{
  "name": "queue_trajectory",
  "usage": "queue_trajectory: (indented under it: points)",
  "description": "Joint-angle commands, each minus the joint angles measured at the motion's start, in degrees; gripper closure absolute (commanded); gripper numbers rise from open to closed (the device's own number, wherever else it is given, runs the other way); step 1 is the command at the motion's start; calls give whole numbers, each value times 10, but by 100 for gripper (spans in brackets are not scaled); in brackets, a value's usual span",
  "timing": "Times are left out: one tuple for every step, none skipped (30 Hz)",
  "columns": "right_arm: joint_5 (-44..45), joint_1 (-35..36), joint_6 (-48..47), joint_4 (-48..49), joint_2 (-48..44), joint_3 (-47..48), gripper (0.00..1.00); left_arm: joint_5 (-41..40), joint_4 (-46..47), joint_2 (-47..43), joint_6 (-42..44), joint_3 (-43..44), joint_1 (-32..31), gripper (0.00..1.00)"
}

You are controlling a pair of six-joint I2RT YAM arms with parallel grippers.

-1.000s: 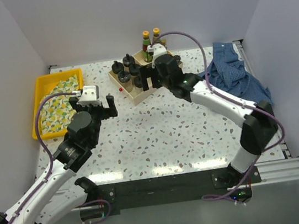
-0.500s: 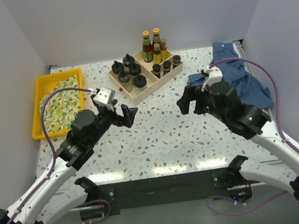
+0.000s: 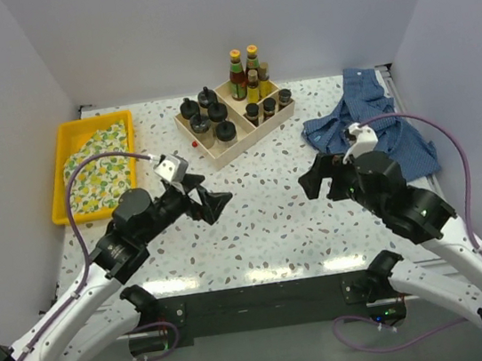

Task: Organize the condiment bottles
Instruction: Reset both arms

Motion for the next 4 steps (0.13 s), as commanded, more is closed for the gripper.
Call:
queue_trajectory:
  points:
    - [-10,1,18,4,-5,-1,2,14,34,-5,-5,12,-1,0]
    - [-9,2,18,4,-5,-2,1,13,34,-6,-5,12,-2,0]
    - [-10,1,19,3,-5,-1,1,11,34,-6,-5,13,-1,0]
    - [-10,1,21,2,-6,-1,1,10,34,-6,-5,14,-1,0]
